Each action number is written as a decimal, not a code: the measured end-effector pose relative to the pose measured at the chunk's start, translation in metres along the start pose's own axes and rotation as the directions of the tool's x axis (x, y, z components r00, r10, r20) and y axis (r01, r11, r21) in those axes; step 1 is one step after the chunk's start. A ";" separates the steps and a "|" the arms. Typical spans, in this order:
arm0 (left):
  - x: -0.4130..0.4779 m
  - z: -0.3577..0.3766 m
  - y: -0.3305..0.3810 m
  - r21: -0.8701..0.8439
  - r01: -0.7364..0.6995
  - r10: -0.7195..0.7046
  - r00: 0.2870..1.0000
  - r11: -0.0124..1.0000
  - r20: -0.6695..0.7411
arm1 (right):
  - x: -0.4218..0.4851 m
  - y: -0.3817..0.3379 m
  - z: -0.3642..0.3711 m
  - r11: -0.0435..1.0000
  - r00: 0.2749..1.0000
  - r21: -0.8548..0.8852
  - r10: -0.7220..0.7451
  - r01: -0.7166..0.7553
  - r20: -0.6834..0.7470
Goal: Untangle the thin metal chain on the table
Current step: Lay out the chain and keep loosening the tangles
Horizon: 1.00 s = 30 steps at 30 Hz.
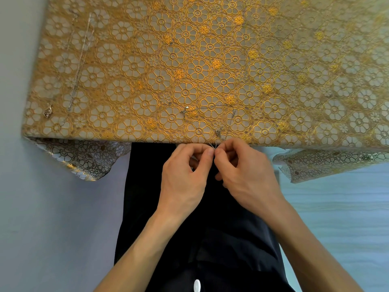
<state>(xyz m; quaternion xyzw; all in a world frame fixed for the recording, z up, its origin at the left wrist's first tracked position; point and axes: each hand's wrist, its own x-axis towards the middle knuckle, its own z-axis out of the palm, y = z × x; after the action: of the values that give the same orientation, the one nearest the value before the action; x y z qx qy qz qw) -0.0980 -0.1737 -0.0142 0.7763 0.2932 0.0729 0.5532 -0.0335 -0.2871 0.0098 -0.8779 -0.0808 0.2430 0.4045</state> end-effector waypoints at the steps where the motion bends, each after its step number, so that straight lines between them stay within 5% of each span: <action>1: 0.000 0.001 0.000 -0.006 0.000 0.000 1.000 1.000 -0.002 | -0.001 0.000 0.001 1.000 1.000 0.022 -0.003 0.003 0.001; 15: -0.003 0.000 0.001 -0.044 0.002 -0.002 1.000 0.999 0.011 | -0.005 -0.005 0.001 0.969 0.998 0.239 0.062 -0.060 -0.003; 30: -0.002 -0.003 0.006 0.137 -0.113 0.119 0.992 0.984 -0.031 | -0.003 0.002 -0.003 0.984 0.999 0.177 0.015 -0.008 -0.043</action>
<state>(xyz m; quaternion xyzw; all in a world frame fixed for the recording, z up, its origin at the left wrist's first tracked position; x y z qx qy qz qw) -0.0983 -0.1732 -0.0071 0.8260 0.2625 0.1002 0.4886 -0.0351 -0.2909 0.0112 -0.8442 -0.0449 0.2321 0.4811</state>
